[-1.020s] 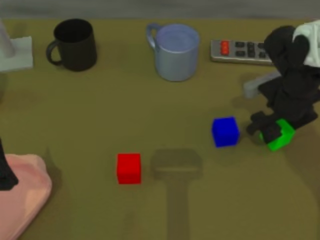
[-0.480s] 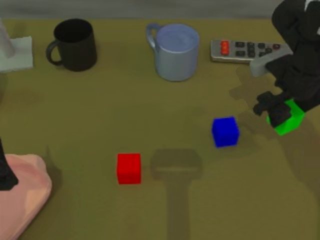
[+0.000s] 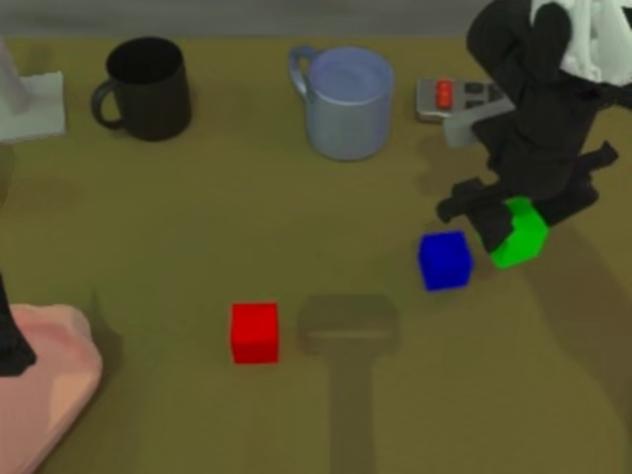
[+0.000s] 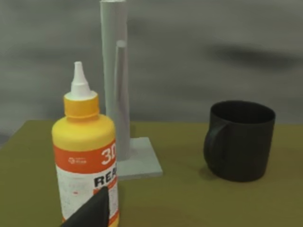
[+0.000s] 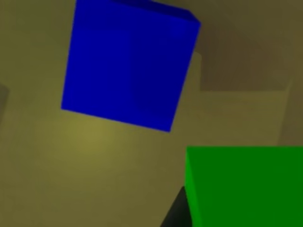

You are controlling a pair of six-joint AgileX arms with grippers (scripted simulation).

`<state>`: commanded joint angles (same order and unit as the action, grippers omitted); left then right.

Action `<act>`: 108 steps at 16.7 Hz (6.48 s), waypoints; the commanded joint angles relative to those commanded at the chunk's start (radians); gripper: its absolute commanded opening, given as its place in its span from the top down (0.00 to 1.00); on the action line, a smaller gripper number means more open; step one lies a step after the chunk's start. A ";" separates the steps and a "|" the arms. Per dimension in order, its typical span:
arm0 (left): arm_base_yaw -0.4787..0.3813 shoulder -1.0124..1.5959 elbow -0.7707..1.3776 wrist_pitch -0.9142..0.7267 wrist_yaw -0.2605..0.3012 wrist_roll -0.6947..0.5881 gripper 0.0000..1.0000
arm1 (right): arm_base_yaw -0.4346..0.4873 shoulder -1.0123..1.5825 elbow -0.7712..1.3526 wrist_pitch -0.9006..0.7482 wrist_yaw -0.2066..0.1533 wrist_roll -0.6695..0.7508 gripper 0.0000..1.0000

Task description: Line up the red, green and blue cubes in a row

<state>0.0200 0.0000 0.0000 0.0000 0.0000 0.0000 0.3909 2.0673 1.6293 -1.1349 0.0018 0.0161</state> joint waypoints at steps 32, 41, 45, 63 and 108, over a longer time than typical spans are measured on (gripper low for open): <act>0.000 0.000 0.000 0.000 0.000 0.000 0.00 | 0.408 0.147 0.023 0.134 0.010 0.797 0.92; 0.000 0.000 0.000 0.000 0.000 0.000 0.00 | 0.408 0.147 0.023 0.134 0.010 0.797 0.25; 0.000 0.000 0.000 0.000 0.000 0.000 0.00 | 0.408 0.147 0.023 0.134 0.010 0.797 0.00; 0.000 0.000 0.000 0.000 0.000 0.000 0.00 | 0.415 0.087 0.209 -0.113 0.009 0.796 0.00; 0.000 0.000 0.000 0.000 0.000 0.000 0.00 | 0.097 0.237 0.029 0.210 0.002 0.331 0.68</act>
<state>0.0200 0.0000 0.0000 0.0000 0.0000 0.0000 0.4879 2.3039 1.6581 -0.9249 0.0041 0.3468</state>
